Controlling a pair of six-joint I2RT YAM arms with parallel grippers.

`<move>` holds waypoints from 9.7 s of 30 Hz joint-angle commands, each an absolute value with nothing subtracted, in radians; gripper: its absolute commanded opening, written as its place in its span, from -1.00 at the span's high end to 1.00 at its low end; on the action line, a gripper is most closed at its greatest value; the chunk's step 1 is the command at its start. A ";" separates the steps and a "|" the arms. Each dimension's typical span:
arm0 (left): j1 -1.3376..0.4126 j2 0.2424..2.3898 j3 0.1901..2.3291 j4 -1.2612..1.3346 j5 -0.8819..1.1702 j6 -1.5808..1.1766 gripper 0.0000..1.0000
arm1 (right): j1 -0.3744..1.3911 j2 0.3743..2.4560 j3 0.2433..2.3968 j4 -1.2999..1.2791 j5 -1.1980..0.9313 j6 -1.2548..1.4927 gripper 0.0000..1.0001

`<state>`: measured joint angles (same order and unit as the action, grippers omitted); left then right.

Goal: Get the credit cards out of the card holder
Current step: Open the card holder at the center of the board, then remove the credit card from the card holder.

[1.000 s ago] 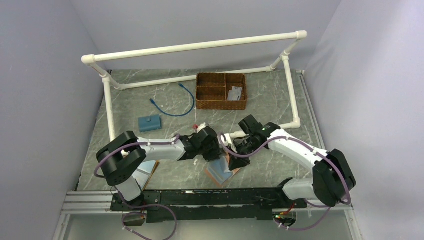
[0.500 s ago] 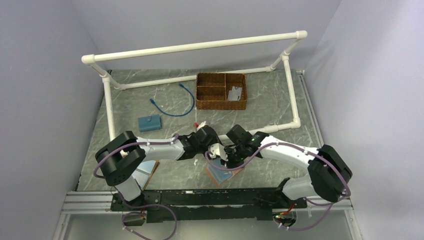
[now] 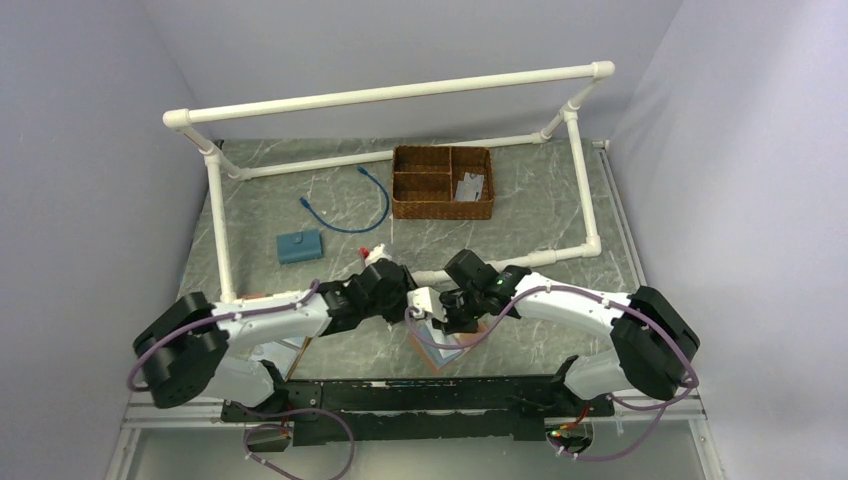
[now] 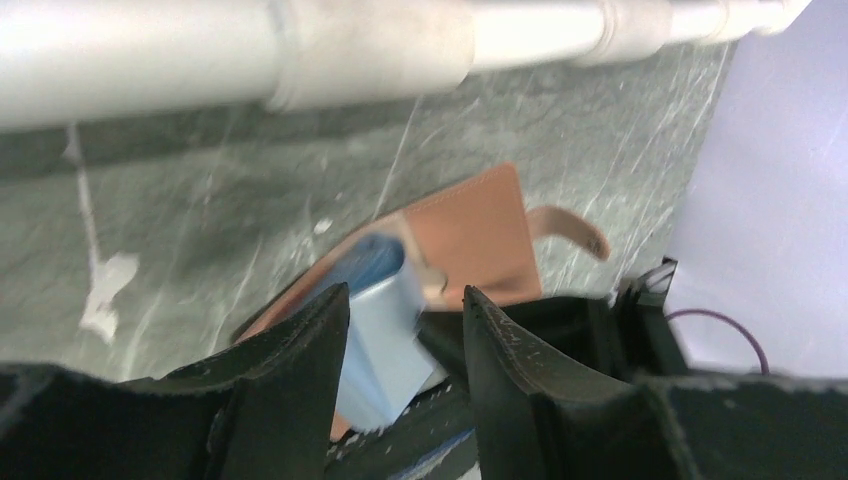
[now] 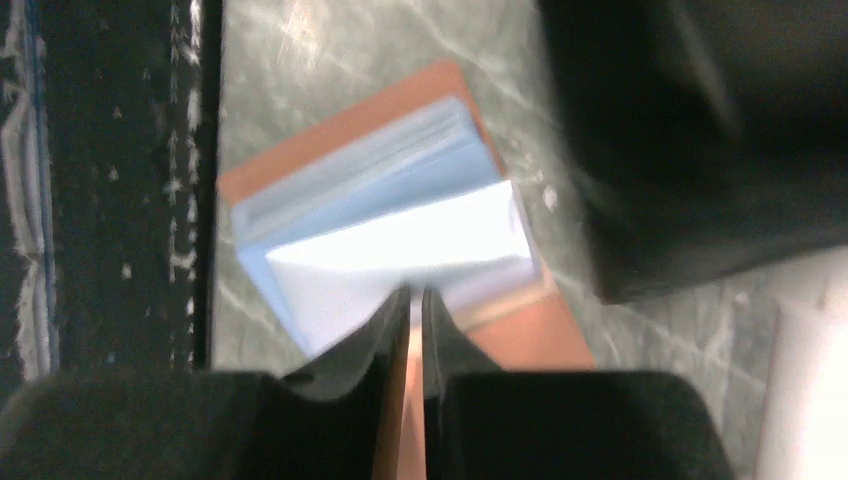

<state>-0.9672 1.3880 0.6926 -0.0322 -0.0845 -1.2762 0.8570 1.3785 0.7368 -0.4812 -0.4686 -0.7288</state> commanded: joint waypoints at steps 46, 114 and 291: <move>-1.046 1.420 0.690 -0.065 0.067 -1.364 0.25 | 0.649 1.358 0.789 -0.610 -0.630 -0.635 0.68; -0.974 1.616 0.658 0.461 0.134 -1.387 0.13 | 0.717 1.321 0.746 -0.581 -0.411 -0.709 0.72; -0.962 1.402 0.645 0.124 0.014 -1.326 -0.16 | 0.782 1.268 0.721 -0.583 -0.374 -0.755 0.70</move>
